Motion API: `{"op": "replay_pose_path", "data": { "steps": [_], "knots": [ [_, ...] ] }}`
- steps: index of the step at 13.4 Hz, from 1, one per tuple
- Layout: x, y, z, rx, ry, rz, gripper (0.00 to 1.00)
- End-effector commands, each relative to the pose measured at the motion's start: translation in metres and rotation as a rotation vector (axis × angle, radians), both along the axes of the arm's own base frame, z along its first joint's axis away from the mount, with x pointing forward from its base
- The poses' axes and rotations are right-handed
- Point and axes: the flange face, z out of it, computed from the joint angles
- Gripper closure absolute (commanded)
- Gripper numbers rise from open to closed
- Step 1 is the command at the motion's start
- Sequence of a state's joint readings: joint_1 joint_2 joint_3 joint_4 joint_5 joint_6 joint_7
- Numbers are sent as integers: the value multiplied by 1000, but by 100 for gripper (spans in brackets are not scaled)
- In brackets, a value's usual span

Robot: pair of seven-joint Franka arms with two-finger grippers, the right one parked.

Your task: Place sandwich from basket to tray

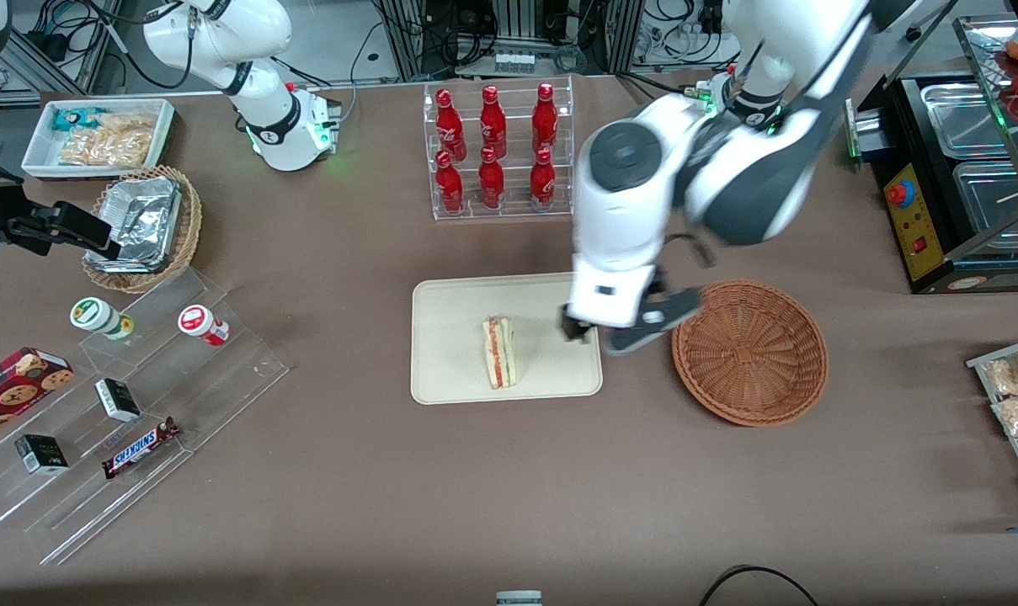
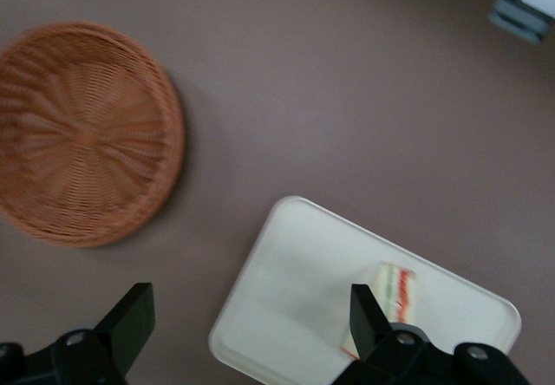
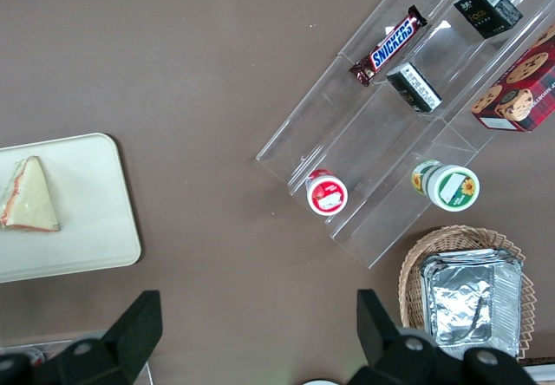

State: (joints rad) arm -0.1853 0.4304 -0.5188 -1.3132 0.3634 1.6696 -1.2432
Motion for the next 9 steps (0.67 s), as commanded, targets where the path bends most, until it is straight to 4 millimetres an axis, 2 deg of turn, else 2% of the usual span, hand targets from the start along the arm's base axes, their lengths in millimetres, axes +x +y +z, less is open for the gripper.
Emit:
{"op": "replay_pose_path", "data": {
  "steps": [1,4,7,9],
  "knots": [
    [-27,52,33,101,64,20,0],
    [-29,113,60,69,115,-21,0],
    [-39,170,87,42,200,-119,0],
    [-45,216,105,-2,253,-186,0]
  ]
}}
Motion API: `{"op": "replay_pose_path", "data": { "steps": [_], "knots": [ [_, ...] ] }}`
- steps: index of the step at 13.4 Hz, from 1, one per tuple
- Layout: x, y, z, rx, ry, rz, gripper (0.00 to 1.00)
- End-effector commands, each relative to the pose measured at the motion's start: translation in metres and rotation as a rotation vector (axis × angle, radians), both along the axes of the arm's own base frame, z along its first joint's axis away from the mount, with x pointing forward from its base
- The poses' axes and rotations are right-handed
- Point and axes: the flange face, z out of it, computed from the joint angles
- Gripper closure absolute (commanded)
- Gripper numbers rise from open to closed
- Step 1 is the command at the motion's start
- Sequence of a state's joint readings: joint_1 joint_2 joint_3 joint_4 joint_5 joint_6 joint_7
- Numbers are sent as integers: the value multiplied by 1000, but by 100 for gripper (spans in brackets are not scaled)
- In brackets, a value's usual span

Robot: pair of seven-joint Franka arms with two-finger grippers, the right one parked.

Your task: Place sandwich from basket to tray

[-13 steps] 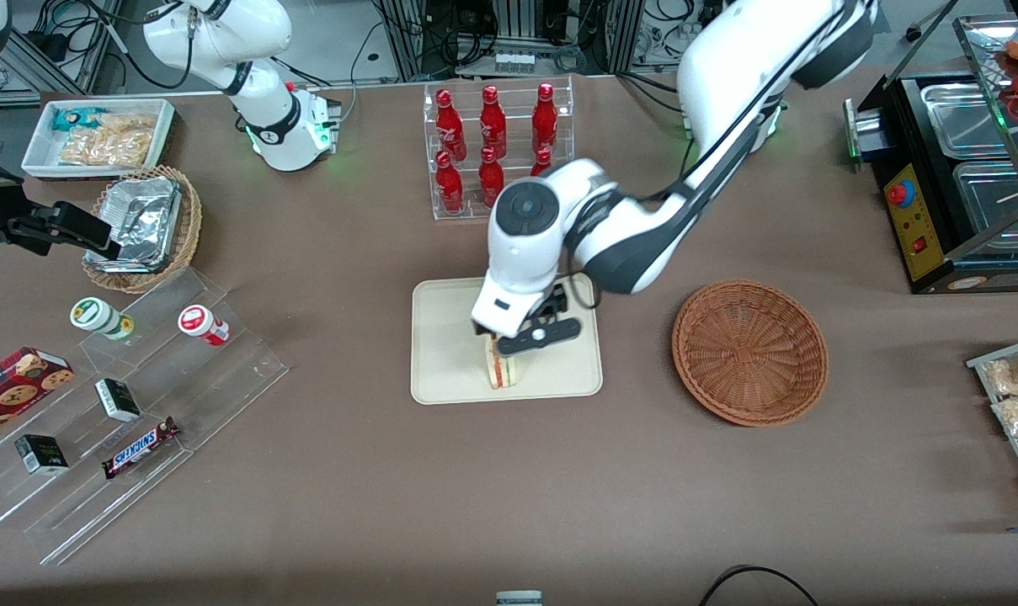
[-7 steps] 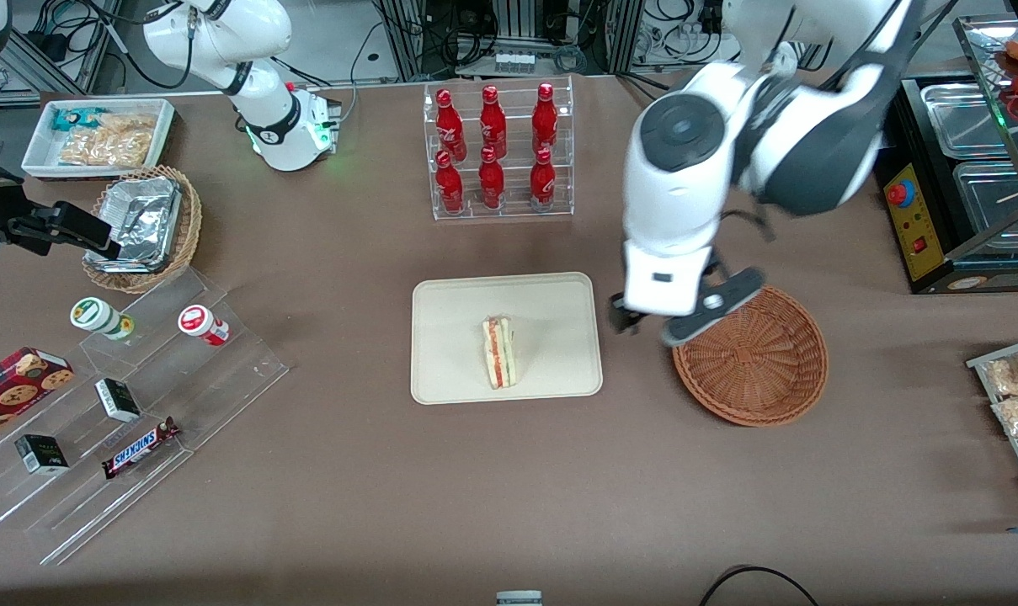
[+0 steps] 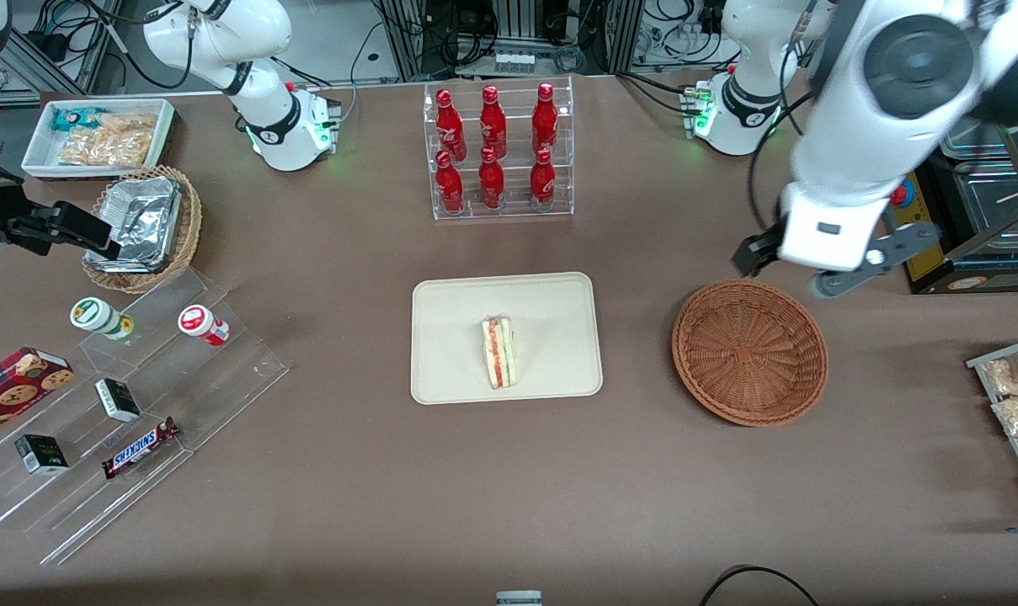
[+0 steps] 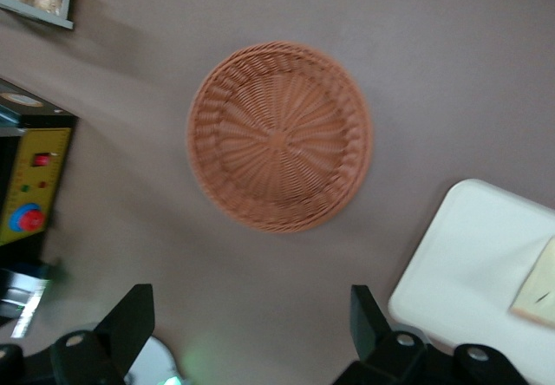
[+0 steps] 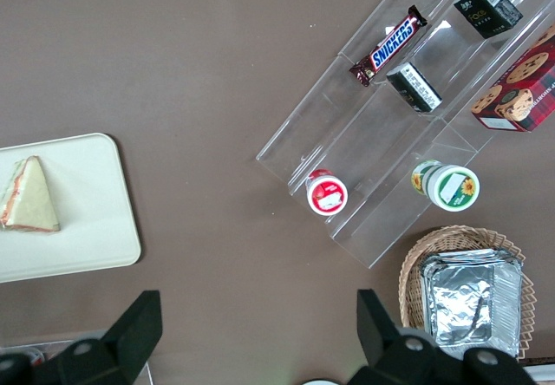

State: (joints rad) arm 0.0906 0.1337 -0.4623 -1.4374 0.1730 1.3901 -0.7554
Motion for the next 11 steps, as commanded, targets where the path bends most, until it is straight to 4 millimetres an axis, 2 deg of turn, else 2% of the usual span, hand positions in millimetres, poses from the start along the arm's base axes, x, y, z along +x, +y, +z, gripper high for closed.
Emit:
{"op": "replay_pose_path", "data": {
  "steps": [1,2,4,5,7,10,11],
  "knots": [
    [-22,54,25,-75,77,-123,0],
    [-26,78,31,-121,114,-167,0],
    [-33,115,43,-162,124,-209,0],
    [-32,124,46,-168,122,-222,0],
    [-29,126,50,-166,108,-217,0],
    [-23,127,45,-150,110,-218,0],
    [-28,129,52,-156,97,-224,0]
  ]
}}
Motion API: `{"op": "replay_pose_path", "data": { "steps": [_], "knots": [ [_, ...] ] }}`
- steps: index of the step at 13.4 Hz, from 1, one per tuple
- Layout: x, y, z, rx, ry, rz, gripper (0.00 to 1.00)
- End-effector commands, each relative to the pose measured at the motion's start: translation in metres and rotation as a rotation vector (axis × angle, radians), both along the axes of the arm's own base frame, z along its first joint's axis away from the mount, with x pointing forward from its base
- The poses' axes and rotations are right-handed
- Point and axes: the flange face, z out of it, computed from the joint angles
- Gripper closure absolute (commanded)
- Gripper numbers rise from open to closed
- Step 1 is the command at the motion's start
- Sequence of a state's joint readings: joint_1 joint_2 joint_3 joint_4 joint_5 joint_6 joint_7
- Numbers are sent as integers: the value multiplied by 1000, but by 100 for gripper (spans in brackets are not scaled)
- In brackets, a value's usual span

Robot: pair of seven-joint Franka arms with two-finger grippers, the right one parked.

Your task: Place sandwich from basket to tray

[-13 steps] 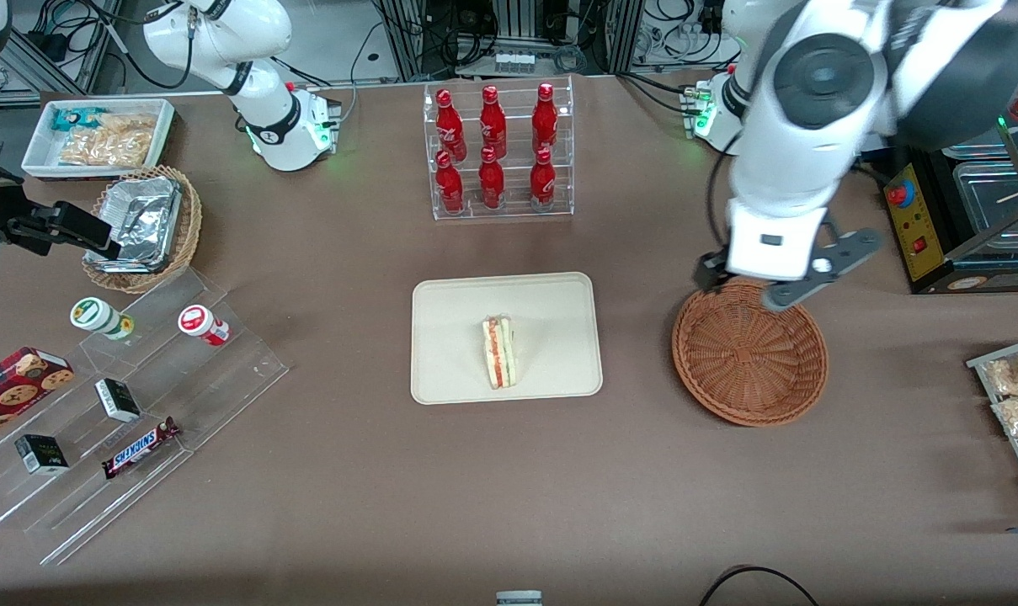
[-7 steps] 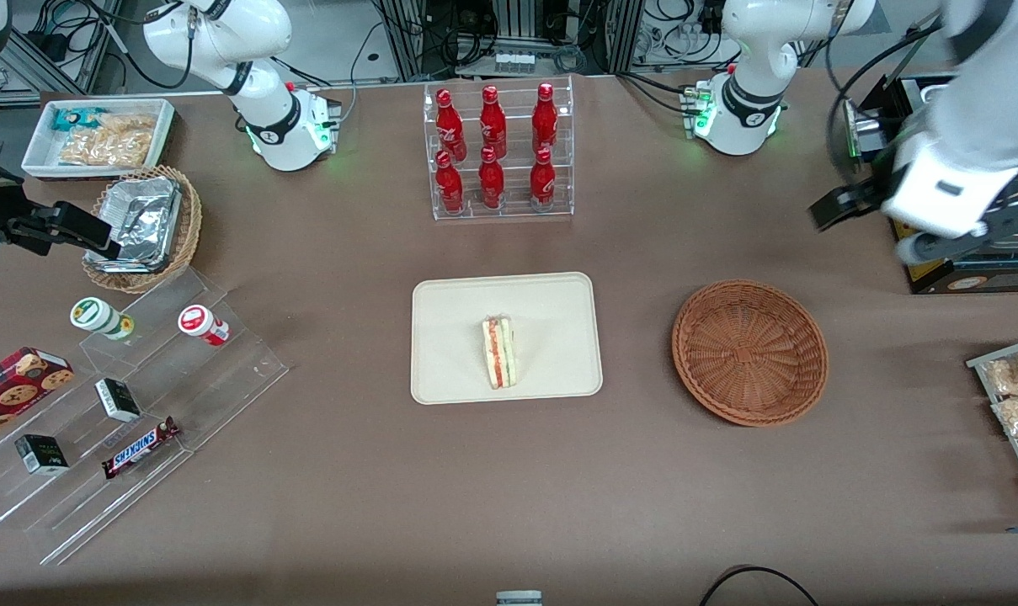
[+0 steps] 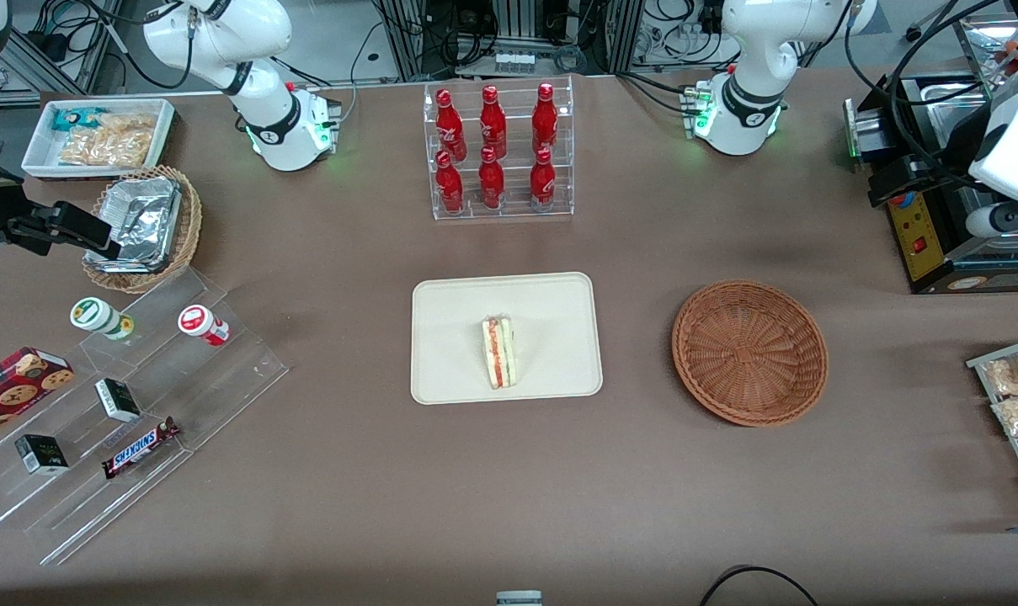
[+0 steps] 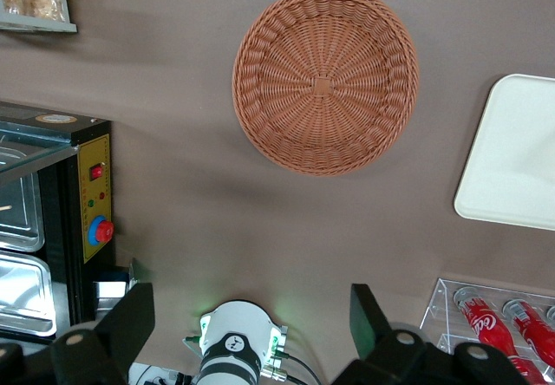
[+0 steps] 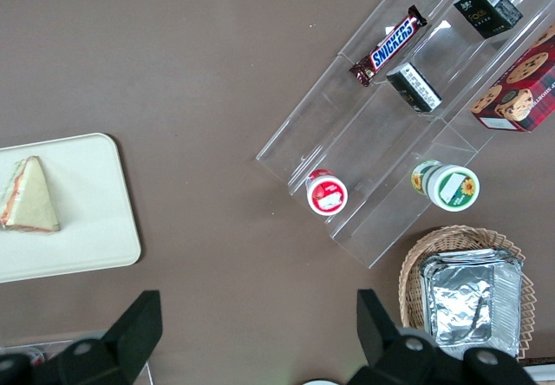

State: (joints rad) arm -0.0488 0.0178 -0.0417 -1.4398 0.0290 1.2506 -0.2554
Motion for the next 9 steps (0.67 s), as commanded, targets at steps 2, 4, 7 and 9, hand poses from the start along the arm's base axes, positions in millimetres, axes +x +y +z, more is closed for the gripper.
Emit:
{"op": "replay_pose_path", "data": {
  "steps": [2,4,7,9],
  "knots": [
    [-12,6,19,-6,-46,-10,0],
    [-27,6,17,15,-43,-26,0],
    [-29,1,20,72,-96,-42,0],
    [-9,-3,21,36,-111,-42,0]
  ]
}}
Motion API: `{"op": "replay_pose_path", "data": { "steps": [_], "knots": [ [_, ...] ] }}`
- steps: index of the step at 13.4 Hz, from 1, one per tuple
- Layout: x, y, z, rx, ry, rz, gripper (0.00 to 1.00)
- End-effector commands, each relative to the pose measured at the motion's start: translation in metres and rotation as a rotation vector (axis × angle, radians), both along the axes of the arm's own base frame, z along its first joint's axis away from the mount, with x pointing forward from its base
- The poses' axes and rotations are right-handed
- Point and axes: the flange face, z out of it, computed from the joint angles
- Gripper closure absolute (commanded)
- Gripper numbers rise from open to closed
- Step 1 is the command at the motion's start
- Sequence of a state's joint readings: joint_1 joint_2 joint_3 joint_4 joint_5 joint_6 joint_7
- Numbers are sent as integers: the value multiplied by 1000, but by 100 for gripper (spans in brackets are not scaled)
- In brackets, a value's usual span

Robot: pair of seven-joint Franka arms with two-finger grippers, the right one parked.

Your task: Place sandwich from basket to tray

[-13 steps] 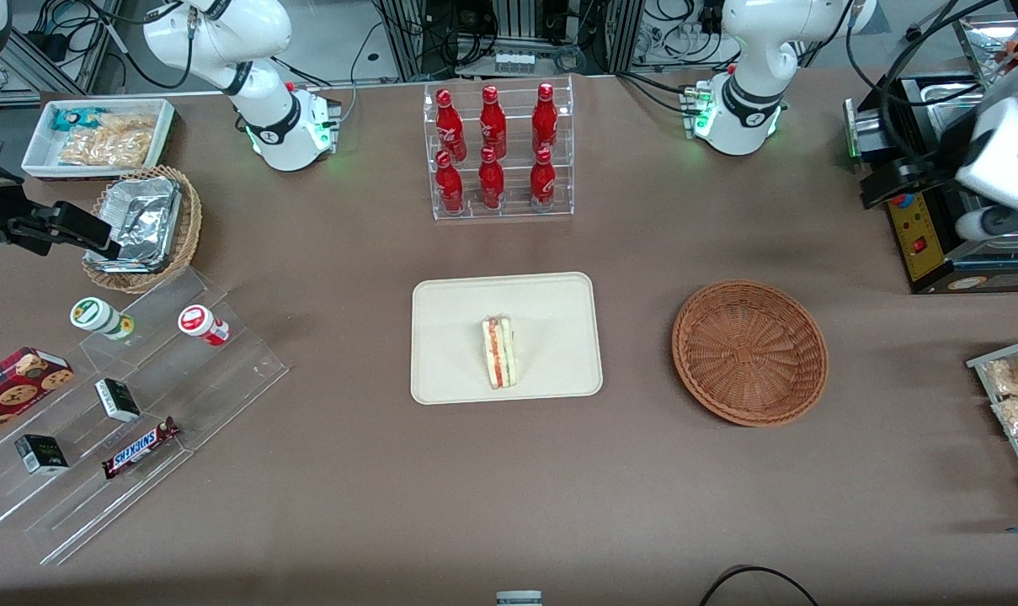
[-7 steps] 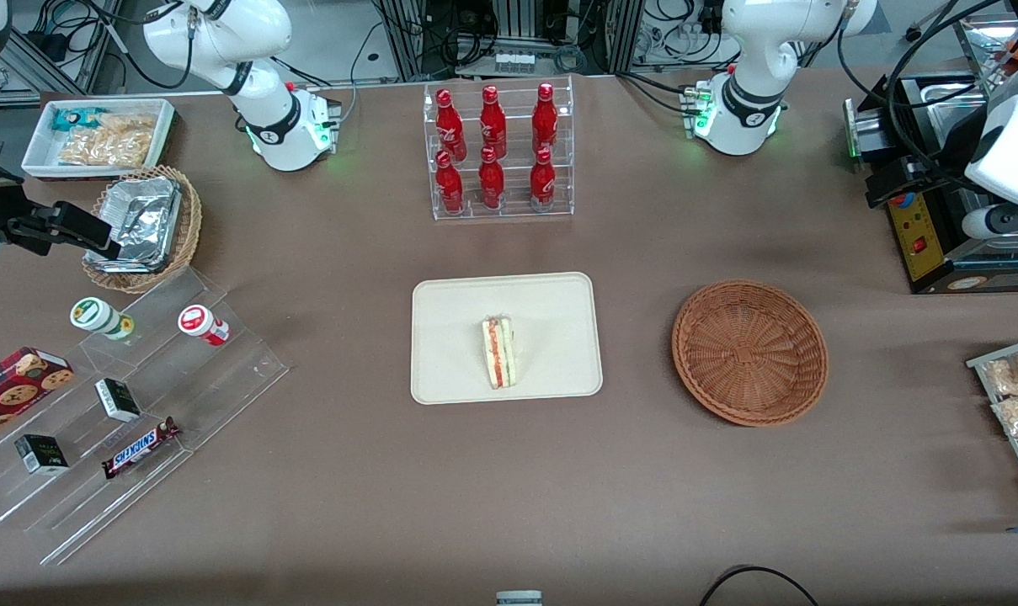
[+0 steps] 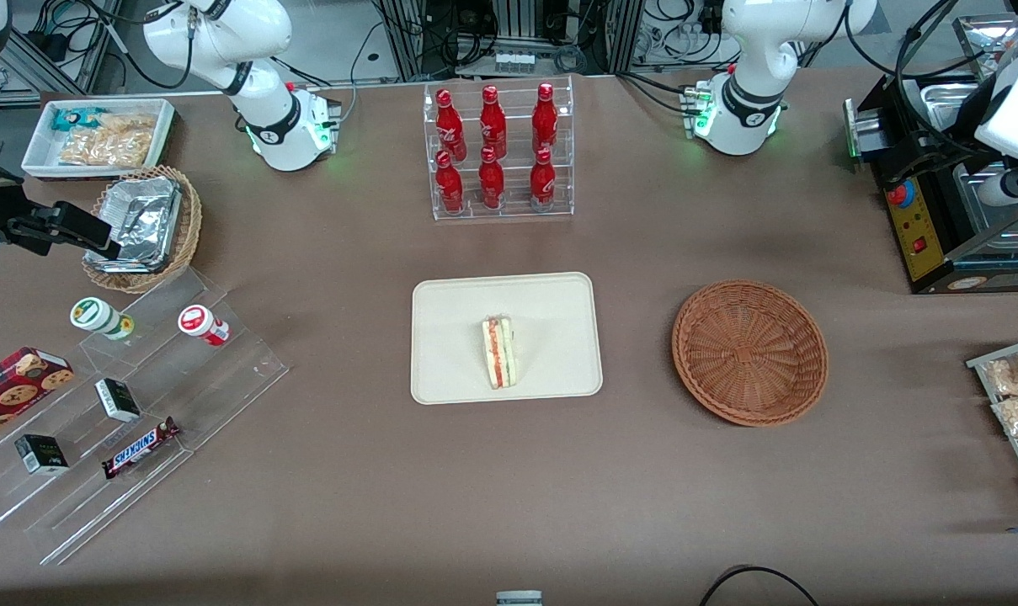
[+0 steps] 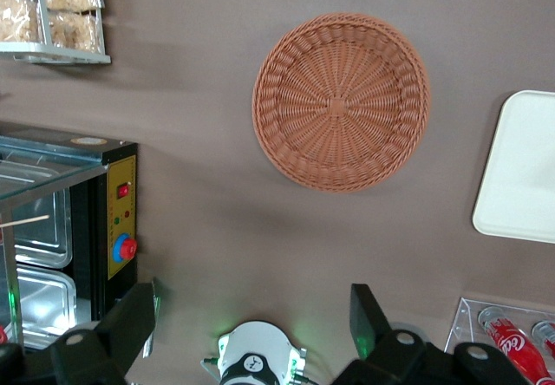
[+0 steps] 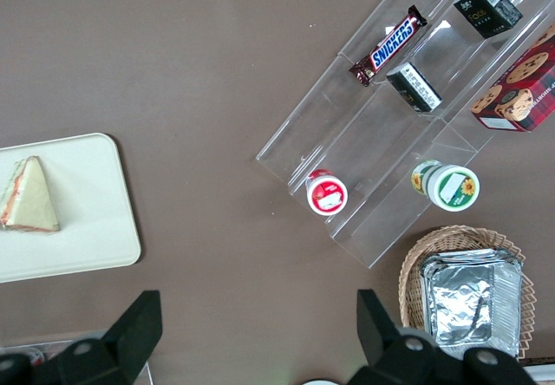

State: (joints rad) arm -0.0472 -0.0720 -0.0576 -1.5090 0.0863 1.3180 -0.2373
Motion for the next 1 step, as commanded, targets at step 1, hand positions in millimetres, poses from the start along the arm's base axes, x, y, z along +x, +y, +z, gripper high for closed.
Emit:
{"op": "replay_pose_path", "data": {
  "steps": [1],
  "knots": [
    [20,-6,-4,-30,-13,-10,0]
  ]
}}
